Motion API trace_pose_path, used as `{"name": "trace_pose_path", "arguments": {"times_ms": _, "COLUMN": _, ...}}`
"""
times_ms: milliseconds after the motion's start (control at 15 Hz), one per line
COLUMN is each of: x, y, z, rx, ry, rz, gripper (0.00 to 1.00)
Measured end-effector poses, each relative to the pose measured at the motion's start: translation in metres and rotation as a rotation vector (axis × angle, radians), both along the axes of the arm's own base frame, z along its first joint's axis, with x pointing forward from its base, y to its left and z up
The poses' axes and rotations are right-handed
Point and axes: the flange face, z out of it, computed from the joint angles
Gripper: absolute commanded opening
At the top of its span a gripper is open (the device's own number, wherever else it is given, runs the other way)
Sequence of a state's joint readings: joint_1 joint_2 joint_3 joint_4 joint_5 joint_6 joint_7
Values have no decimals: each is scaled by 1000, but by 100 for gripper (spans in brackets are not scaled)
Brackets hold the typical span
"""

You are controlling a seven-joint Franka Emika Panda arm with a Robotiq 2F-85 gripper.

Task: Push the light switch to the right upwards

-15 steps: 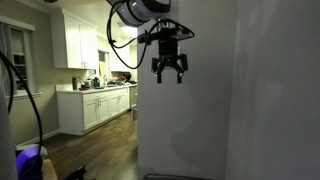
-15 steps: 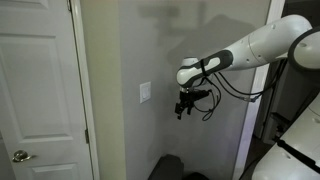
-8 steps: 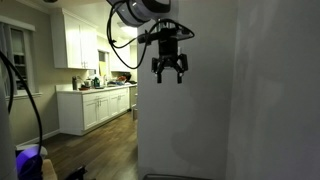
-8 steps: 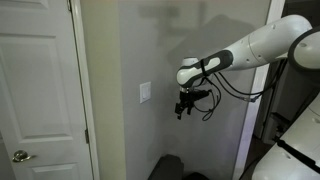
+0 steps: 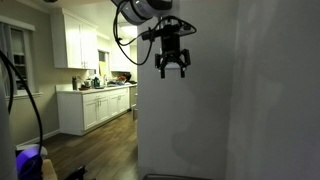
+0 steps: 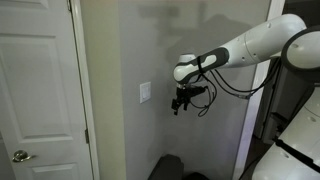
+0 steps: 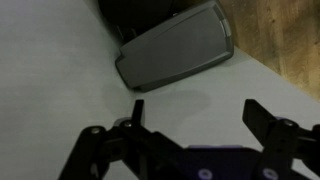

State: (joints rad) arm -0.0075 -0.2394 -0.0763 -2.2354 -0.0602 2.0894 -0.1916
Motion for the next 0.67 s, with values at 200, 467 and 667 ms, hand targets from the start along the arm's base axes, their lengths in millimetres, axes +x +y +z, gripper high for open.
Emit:
{"name": "trace_pose_path", "arguments": {"times_ms": 200, "x": 22, "y": 8, "z": 18, "rx": -10, "ry": -47, "rz": 21, "gripper": 53}}
{"name": "trace_pose_path", "arguments": {"times_ms": 467, "x": 42, "y": 10, "z": 26, "rx": -18, "ry": -77, "rz": 51, "gripper": 27}}
{"name": "trace_pose_path", "arguments": {"times_ms": 667, "x": 52, "y": 12, "z": 29, "rx": -24, "ry": -98, "rz": 83, "gripper": 8}}
